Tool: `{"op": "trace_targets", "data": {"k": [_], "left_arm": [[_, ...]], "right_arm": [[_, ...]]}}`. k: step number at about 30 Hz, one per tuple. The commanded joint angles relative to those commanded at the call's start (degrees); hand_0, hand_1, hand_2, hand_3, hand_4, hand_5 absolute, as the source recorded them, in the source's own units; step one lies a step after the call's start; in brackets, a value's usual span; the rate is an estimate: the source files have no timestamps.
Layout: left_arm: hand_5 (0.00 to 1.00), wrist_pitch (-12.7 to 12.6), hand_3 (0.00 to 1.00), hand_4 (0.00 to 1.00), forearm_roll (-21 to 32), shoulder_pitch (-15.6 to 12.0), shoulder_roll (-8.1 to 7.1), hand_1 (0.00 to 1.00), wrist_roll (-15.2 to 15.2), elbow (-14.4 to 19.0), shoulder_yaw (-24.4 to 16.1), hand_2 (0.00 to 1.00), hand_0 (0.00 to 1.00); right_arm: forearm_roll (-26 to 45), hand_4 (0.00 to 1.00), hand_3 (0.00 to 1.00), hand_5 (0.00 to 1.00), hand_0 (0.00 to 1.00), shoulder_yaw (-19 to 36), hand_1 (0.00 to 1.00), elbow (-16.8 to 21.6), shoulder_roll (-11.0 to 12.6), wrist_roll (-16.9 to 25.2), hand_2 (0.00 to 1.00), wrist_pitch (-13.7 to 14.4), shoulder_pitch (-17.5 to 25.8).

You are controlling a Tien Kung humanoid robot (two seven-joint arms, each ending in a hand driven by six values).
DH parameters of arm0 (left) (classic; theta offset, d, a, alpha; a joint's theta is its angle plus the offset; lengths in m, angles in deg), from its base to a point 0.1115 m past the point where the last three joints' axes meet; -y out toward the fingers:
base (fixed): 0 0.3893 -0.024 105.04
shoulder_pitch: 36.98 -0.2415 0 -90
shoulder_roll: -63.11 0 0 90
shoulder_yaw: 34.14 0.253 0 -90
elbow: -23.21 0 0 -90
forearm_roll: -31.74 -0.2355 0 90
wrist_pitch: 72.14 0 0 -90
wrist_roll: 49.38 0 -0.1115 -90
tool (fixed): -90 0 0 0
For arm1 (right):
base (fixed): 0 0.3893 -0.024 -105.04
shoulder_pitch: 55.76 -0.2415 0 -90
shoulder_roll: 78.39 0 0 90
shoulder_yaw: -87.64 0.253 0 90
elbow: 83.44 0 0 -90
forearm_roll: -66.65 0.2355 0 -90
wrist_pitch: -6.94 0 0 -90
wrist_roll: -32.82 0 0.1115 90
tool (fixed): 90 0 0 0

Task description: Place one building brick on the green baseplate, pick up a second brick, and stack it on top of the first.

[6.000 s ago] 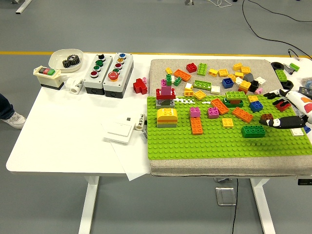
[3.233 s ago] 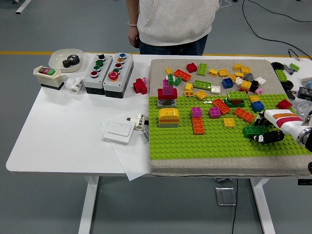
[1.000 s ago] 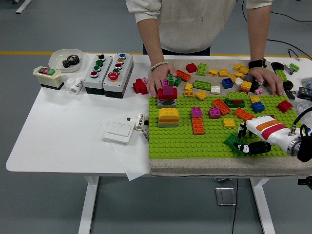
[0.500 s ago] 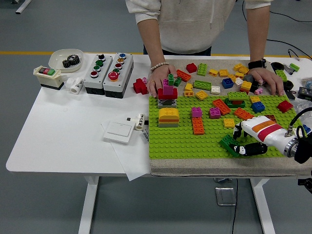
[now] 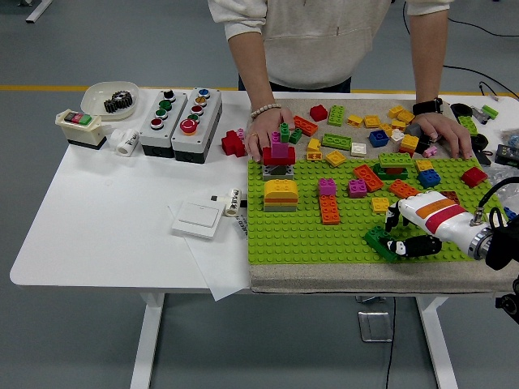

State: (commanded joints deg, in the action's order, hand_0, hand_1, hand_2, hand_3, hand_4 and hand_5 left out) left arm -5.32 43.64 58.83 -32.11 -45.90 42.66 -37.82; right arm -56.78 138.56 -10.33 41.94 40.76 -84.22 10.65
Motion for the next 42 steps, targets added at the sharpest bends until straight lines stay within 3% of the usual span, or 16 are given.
{"op": "trace_targets", "data": {"k": [26,27,33,34,39,40,42], "left_arm": [[0.679,0.0,0.599,0.677,0.1,0.0,0.03,0.793,0.0,0.0,0.0,0.780,0.827],[0.678,0.0,0.599,0.677,0.2,0.0,0.02,0.793,0.0,0.0,0.0,0.780,0.828],[0.678,0.0,0.599,0.677,-0.1,0.0,-0.02,0.793,0.1,-0.1,-0.2,0.780,0.828],[0.678,0.1,0.599,0.677,-0.2,-0.1,-0.04,0.793,0.2,-0.1,-0.2,0.780,0.828],[0.678,0.0,0.599,0.677,-0.5,-0.3,-0.09,0.793,0.3,-0.1,-0.4,0.780,0.828],[0.678,0.0,0.598,0.677,-0.6,-0.3,-0.09,0.793,0.3,-0.1,-0.4,0.781,0.828],[0.678,0.0,0.598,0.677,-0.9,-0.4,-0.13,0.793,0.4,-0.1,-0.5,0.781,0.828]], "right_arm": [[1.7,0.746,0.503,0.462,0.316,2.9,0.471,2.3,0.9,-0.5,0.534,0.2,1.1],[1.9,0.796,0.513,0.484,0.417,3.6,0.507,2.7,1.1,-0.6,0.570,0.0,1.5],[4.2,0.796,0.513,0.484,0.417,7.9,0.507,6.3,2.9,-2.1,0.570,-2.5,4.1],[4.7,0.982,0.584,0.686,0.591,8.8,0.600,7.2,3.4,-2.4,0.660,-3.2,4.7],[5.6,0.982,0.584,0.686,0.591,11.9,0.600,11.5,5.6,-3.6,0.660,-6.9,7.4],[5.7,0.998,0.744,0.921,0.648,12.1,0.672,11.9,5.8,-3.6,0.722,-7.2,7.6],[5.8,0.998,0.744,0.921,0.648,12.5,0.672,13.1,6.7,-3.7,0.722,-8.5,8.5]]}}
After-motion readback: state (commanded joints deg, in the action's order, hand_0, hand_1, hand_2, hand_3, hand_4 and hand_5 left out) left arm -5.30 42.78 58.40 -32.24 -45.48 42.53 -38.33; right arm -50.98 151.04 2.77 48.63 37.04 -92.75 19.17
